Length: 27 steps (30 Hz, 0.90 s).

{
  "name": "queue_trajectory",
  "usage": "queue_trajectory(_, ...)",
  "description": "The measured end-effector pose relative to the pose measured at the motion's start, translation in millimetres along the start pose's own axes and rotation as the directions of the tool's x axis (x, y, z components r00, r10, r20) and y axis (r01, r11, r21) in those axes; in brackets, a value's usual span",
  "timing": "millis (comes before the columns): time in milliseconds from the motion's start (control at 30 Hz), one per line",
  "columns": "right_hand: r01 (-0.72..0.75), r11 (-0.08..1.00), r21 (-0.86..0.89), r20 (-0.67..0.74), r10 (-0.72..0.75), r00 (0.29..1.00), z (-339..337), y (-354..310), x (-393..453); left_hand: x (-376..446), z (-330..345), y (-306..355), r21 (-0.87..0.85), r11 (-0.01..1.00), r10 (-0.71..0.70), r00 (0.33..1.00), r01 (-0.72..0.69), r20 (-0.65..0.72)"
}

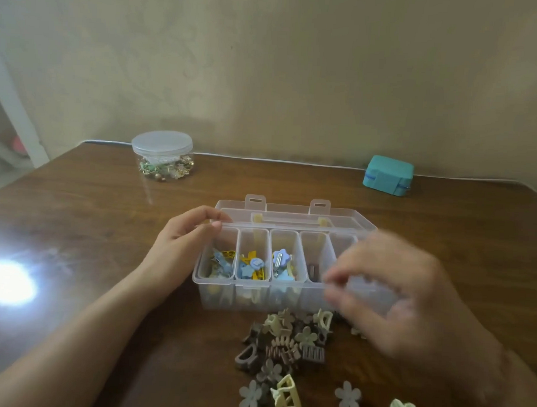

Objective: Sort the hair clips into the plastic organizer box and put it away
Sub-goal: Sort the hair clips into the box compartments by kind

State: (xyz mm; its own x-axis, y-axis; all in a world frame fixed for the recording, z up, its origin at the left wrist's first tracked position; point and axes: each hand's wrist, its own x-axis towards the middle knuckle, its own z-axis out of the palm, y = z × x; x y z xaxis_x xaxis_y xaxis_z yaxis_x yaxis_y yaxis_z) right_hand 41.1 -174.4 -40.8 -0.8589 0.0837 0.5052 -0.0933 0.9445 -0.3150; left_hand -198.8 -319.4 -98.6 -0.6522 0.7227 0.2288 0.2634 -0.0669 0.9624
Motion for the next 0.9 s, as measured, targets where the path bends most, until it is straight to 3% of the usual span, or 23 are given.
queue_trajectory(100, 0.138, 0.980, -0.143, 0.342, -0.082, 0.936, 0.3, -12.3, -8.2, 3.1, -0.6, -1.1, 0.005, 1.000, -0.007, 1.000, 0.007, -0.007)
queue_trajectory(200, 0.179, 0.960, -0.217, 0.472, -0.058, 0.880, 11.6, -8.0, -11.9, 4.2, -1.5, -2.5, 0.007, 1.000, -0.006, 1.000, 0.006, -0.004)
queue_trajectory(300, 0.234, 0.949, -0.211, 0.413, -0.130, 0.901, 12.2, -5.5, -10.5, 4.8, -2.6, -2.9, 0.006, 1.000, -0.006, 1.000, 0.006, 0.009)
queue_trajectory(367, 0.166, 0.982, -0.087, 0.276, -0.136, 0.951, 5.0, -6.0, -8.2, 4.7, -2.1, -2.7, 0.003, 1.000, -0.002, 1.000, 0.002, 0.008)
queue_trajectory(433, 0.011, 0.998, 0.068, 0.044, -0.014, 0.999, -0.6, -3.5, -1.1, 5.0, -2.0, -2.9, 0.008, 1.000, -0.001, 1.000, 0.001, 0.008)
queue_trajectory(500, -0.091, 0.994, 0.056, -0.131, 0.097, 0.987, 3.8, 6.8, 8.5, 5.5, -2.5, -3.5, 0.007, 1.000, -0.008, 1.000, 0.008, 0.015)
queue_trajectory(533, -0.127, 0.992, 0.008, -0.151, 0.127, 0.980, 8.7, 12.5, 12.1, 5.7, -2.6, -3.3, 0.005, 1.000, -0.009, 1.000, 0.009, 0.022)
queue_trajectory(633, -0.143, 0.988, -0.064, -0.134, 0.134, 0.982, 14.0, 18.2, 7.9, 5.3, -1.7, -2.7, 0.001, 1.000, -0.001, 1.000, 0.001, 0.019)
queue_trajectory(733, -0.010, 0.999, -0.036, -0.149, 0.004, 0.989, 1.2, 7.8, 0.0, 4.4, -0.2, -2.4, 0.002, 1.000, -0.003, 1.000, 0.003, 0.014)
queue_trajectory(800, 0.092, 0.995, 0.028, -0.030, -0.091, 0.995, 0.6, -2.4, -5.0, 4.8, -0.5, -2.2, 0.010, 1.000, -0.008, 1.000, 0.008, 0.018)
queue_trajectory(900, 0.198, 0.971, -0.134, 0.240, -0.162, 0.957, 11.2, -5.6, -9.2, 4.9, -1.6, -2.5, 0.024, 1.000, -0.006, 1.000, 0.006, 0.011)
